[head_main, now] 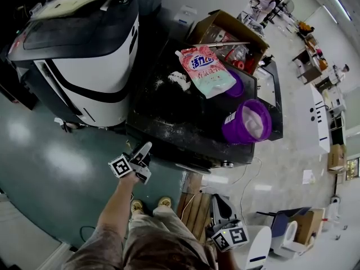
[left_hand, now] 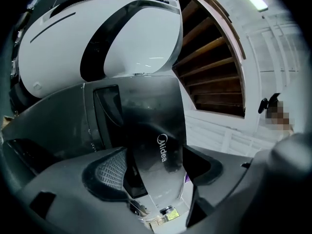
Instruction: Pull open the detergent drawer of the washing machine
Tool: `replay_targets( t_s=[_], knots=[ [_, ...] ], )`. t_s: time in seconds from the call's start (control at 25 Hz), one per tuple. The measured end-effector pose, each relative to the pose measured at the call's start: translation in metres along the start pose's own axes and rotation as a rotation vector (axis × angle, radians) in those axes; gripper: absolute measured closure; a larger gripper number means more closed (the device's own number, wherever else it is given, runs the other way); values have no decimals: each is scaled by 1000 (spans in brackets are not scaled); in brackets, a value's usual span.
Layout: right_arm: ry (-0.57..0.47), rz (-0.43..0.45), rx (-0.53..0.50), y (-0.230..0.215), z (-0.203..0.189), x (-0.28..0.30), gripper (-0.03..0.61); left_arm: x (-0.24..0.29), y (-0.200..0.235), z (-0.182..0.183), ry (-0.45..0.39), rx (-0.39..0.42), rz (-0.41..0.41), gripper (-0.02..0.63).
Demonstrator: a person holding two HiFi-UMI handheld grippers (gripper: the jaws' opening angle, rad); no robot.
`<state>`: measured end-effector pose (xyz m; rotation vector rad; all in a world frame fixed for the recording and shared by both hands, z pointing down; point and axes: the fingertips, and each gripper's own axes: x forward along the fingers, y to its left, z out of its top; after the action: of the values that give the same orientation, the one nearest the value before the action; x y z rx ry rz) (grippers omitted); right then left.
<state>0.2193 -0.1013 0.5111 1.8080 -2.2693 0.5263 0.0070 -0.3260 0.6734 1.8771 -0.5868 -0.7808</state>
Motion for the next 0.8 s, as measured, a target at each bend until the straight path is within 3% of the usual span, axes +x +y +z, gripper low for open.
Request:
replay_targets(
  t_s=[0.56, 0.8],
  knots=[
    [4, -14, 22, 1, -5, -10, 577, 5, 2, 5, -34, -39, -61, 262],
    [2, -26, 42, 2, -11, -16, 577, 4, 8, 6, -82, -86, -91, 296]
  ],
)
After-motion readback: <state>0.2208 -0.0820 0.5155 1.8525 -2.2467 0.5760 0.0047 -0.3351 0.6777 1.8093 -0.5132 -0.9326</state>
